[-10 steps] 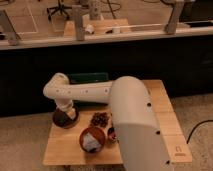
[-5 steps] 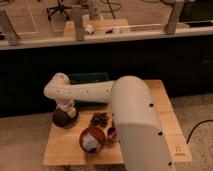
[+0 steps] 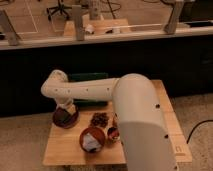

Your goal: Wipe purple bowl with eraser

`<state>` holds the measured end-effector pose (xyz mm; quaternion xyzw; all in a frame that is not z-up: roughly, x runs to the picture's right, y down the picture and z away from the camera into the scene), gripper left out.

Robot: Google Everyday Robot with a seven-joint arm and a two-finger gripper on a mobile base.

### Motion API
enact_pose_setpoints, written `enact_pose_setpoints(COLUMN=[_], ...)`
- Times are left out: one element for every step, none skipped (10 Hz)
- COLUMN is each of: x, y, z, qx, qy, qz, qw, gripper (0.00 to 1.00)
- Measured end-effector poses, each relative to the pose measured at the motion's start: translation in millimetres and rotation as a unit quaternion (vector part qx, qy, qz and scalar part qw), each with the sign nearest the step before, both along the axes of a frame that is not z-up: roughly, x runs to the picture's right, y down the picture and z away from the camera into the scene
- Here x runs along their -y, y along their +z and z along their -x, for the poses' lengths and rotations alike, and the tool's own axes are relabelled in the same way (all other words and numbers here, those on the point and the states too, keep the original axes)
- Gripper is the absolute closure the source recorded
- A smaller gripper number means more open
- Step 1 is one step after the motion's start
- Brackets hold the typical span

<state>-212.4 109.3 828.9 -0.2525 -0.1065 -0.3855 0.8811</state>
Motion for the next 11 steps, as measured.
enact_pose_setpoints(x=[7,11,12,12,11,9,6,3,-2,-5,-9], y=[-6.8,-10.1,-10.1,-9.6,-8.1,-5.5,-3.9,-2.1,-2.3,-2.9,-4.7], z=[2,6,8,15,22,26,30,31,32,31,27], qx=[-0.005,-0.007,-0.013,-0.014,-0.017,-0.018,-0.018,-0.017,-0.015,-0.013,-0.012], qy=[-0.009,-0.014,-0.022,-0.029,-0.036,-0.042,-0.046,-0.049,-0.049,-0.046,-0.042], qz=[-0.013,-0.020,-0.025,-0.028,-0.029,-0.027,-0.025,-0.023,-0.017,-0.014,-0.010], qw=[0.9999,0.9997,0.9994,0.9991,0.9988,0.9986,0.9985,0.9984,0.9986,0.9987,0.9990], gripper=[0.68,0.68,0.68,0.68,0.68,0.68,0.68,0.68,0.68,0.68,0.68])
